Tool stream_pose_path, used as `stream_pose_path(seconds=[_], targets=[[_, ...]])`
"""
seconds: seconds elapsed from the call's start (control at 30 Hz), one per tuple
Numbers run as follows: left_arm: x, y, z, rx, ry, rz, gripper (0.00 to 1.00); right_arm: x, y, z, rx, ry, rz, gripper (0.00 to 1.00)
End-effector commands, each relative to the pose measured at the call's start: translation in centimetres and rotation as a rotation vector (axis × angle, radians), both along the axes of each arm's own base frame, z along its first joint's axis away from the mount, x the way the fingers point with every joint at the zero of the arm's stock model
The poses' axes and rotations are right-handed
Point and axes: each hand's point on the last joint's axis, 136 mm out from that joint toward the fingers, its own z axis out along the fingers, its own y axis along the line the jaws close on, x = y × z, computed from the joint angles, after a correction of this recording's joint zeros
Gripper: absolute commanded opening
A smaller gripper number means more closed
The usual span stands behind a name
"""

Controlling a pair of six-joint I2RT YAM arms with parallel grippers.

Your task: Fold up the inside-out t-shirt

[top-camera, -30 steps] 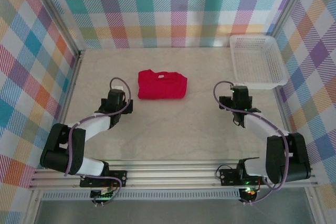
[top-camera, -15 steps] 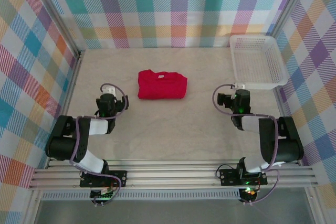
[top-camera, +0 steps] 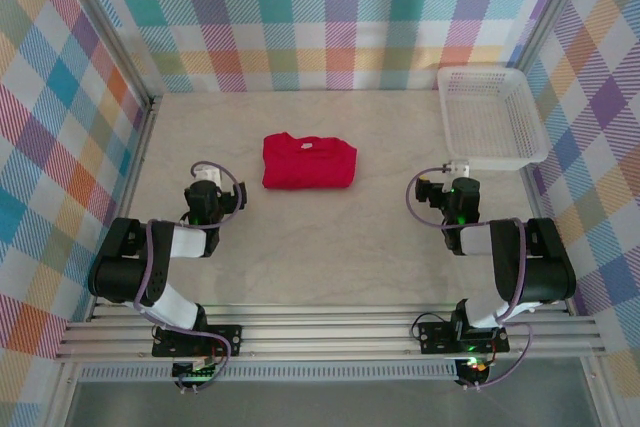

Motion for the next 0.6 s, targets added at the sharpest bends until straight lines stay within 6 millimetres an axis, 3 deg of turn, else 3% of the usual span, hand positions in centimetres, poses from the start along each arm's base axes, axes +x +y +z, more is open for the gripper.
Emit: stream_pose_path(seconds=[0.0,0.57], targets=[[0.62,-0.02,1.12,-0.015,-0.048,-0.006,1.0,0.67,0.24,1.46,0.017,-0.056,0.012,1.0],[0.61,-0.02,1.08,-0.016,-0.047,-0.006,1.0,0.7,0.35,1.42,0.022,-0.052,0.022,1.0]])
